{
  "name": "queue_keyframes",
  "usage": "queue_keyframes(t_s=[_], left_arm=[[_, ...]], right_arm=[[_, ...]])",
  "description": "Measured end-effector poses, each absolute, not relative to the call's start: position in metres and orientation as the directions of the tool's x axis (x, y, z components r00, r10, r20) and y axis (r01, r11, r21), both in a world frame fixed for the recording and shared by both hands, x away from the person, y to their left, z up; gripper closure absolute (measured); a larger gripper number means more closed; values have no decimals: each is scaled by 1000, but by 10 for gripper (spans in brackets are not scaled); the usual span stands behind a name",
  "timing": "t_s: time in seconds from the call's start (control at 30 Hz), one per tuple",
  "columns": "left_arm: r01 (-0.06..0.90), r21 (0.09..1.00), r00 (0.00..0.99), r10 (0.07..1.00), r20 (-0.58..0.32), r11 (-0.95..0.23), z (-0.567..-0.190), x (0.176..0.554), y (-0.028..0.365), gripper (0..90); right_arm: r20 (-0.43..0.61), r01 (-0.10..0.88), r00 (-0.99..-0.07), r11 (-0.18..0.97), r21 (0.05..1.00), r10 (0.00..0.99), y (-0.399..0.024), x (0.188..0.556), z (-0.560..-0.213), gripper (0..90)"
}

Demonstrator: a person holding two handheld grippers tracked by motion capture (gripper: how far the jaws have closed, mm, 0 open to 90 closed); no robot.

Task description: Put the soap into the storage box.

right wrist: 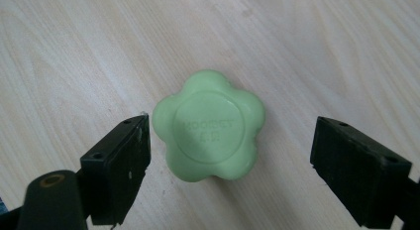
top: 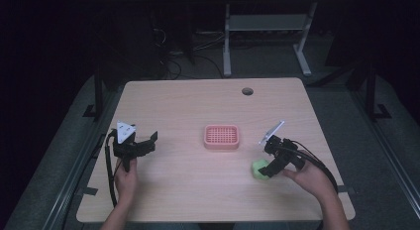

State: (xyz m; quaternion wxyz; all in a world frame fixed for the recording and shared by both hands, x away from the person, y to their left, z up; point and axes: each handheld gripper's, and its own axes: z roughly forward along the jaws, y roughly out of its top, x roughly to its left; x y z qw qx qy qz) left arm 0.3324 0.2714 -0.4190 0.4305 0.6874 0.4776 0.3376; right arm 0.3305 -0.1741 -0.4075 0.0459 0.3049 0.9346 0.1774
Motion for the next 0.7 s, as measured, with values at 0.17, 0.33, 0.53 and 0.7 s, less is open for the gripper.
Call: queue_keyframes(t_s=[0.17,0.33,0.53,0.7], left_arm=[[365,915,315,948,54,-173,-419,332,272,143],[368,914,315,948,52,-173,-419,332,272,143],[367,914,316,948,51,-171,-419,333,272,143],[367,914,315,948,52,-172,-419,333,272,143]], right_arm=[[30,558,-811,757,340,584,-170,333,-411,155],[23,551,-819,774,310,574,-166,335,-417,155],[44,554,-821,778,297,569,-161,334,-427,155],[39,552,-824,785,280,565,-158,335,-435,158]])
